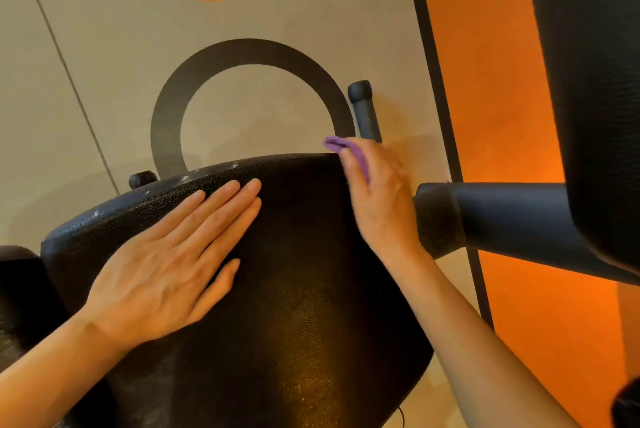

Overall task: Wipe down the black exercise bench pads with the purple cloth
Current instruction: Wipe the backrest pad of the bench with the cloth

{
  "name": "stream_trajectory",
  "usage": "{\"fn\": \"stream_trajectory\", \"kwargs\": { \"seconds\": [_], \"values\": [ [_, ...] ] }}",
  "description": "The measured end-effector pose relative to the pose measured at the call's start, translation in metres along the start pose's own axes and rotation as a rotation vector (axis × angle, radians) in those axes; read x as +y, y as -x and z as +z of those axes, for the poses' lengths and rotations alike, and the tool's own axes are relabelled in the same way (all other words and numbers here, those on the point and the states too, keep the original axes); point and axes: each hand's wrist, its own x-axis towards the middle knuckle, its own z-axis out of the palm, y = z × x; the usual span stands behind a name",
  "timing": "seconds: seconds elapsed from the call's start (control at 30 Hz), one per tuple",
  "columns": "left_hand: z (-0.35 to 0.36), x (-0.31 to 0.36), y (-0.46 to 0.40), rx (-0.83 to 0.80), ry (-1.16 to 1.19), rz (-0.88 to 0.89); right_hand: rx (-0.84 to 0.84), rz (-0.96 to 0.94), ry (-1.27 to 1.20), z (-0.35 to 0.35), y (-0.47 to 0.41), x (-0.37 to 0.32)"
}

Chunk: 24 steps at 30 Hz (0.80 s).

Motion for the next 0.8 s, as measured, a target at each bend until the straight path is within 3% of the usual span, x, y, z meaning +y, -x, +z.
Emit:
{"fn": "stream_trajectory", "kwargs": {
  "seconds": [0.07,0.1,0.2,0.27,0.43,0.5,0.6,0.7,0.8],
  "values": [
    [0.001,-0.001,-0.001,0.002,-0.004,0.000,0.118,0.239,-0.049,-0.001,0.001,0.004],
    [0.001,-0.001,0.000,0.002,-0.006,-0.004,0.152,0.264,-0.019,0.008,0.000,-0.011],
    [-0.001,0.000,-0.001,0.016,-0.010,-0.013,0.023,-0.088,0.034,0.044,0.006,-0.074],
    [-0.002,0.000,-0.001,0.029,-0.010,-0.004,-0.098,-0.245,0.018,0.040,0.005,-0.075],
    [0.002,0.000,-0.003,0.055,0.001,0.001,0.055,0.093,0.048,0.008,-0.003,-0.025],
    [0.002,0.000,0.000,0.071,-0.013,-0.008,0.066,0.000,0.103,0.032,0.001,-0.055],
    [-0.001,0.002,-0.001,0.119,0.023,0.002,-0.100,-0.205,0.096,0.036,0.001,-0.071],
    [-0.002,0.008,0.028,0.222,0.144,-0.187,-0.165,-0.085,0.083,0.004,-0.006,-0.040],
    [0.003,0.033,0.066,0.259,0.265,-0.508,0.026,0.154,0.084,0.008,0.003,-0.041]
  ]
}}
